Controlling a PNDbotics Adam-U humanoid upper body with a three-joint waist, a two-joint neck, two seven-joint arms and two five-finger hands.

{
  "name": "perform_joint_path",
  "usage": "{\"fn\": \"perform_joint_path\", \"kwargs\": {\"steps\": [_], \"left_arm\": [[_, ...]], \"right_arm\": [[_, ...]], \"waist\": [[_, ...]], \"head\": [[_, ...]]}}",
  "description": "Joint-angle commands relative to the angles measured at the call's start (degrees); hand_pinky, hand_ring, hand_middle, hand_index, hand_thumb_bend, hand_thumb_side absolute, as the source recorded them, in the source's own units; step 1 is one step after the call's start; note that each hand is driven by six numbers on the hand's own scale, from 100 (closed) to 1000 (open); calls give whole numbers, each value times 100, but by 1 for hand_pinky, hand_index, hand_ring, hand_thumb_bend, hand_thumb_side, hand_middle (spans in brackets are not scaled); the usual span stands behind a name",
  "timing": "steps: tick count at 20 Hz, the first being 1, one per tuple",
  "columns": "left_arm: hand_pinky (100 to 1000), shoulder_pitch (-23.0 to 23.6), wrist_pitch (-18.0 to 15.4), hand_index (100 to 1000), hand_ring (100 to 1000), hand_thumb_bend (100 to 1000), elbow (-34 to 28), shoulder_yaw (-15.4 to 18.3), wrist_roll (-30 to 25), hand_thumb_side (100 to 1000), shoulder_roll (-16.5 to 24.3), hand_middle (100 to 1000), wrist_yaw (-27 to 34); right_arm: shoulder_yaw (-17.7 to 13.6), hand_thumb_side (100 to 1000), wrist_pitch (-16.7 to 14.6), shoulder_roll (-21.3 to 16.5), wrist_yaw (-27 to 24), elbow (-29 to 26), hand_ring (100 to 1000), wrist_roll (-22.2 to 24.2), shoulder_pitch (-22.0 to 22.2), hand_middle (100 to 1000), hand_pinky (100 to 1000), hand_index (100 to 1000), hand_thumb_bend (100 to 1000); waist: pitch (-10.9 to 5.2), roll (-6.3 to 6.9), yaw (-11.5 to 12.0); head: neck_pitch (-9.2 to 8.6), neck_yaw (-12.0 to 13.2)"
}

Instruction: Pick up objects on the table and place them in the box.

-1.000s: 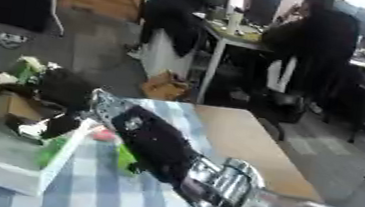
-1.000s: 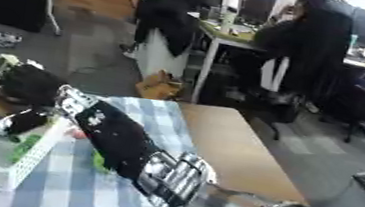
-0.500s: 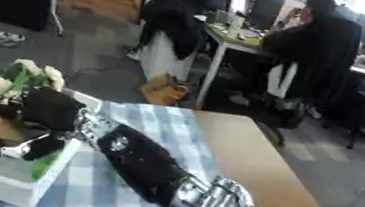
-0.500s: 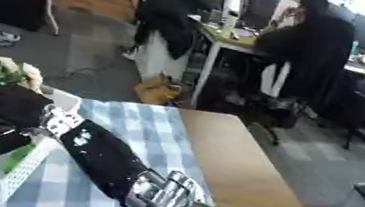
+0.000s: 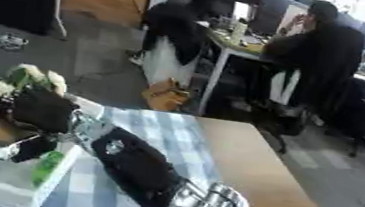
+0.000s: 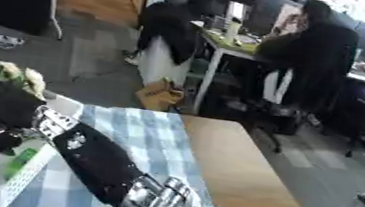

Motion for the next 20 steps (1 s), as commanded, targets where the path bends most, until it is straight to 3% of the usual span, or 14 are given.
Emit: {"fn": "perform_joint_path", "kwargs": {"steps": [1, 2, 3, 5, 9, 20], "left_arm": [[699, -122, -36, 859, 814, 100, -75, -34, -6, 819, -79, 769, 24], [699, -123, -38, 859, 814, 100, -75, -29, -3, 819, -78, 769, 22], [698, -121, -39, 859, 814, 100, -75, -25, 0, 819, -76, 769, 19], [698, -116, -36, 859, 814, 100, -75, -21, 5, 820, -72, 769, 14], [699, -110, -37, 859, 814, 100, -75, -15, 8, 820, -67, 767, 5], [699, -102, -33, 859, 812, 100, -75, 5, 14, 817, -49, 765, -23]], "right_arm": [[20, 1000, -1661, -224, -142, -114, 605, -1696, -148, 616, 507, 672, 100], [37, 1000, -1661, -231, -102, -64, 709, -1681, -152, 693, 651, 726, 100], [55, 1000, -1661, -244, -3, -29, 860, -1644, -166, 822, 856, 828, 100], [46, 1000, -1661, -256, 235, 19, 944, -1581, -184, 908, 952, 907, 100], [-14, 1000, -1661, -298, 679, 44, 1000, -1628, -202, 996, 1000, 963, 100], [-262, 1000, -1661, -434, 1769, 237, 1000, -1701, -187, 1000, 1000, 1000, 102]], "waist": [[39, 22, -8], [39, 26, -11], [35, 32, -18], [27, 40, -31], [21, 46, -43], [11, 103, -102]], "head": [[-71, 10], [-67, 19], [-59, 28], [-46, 33], [-53, -1], [15, -29]]}}
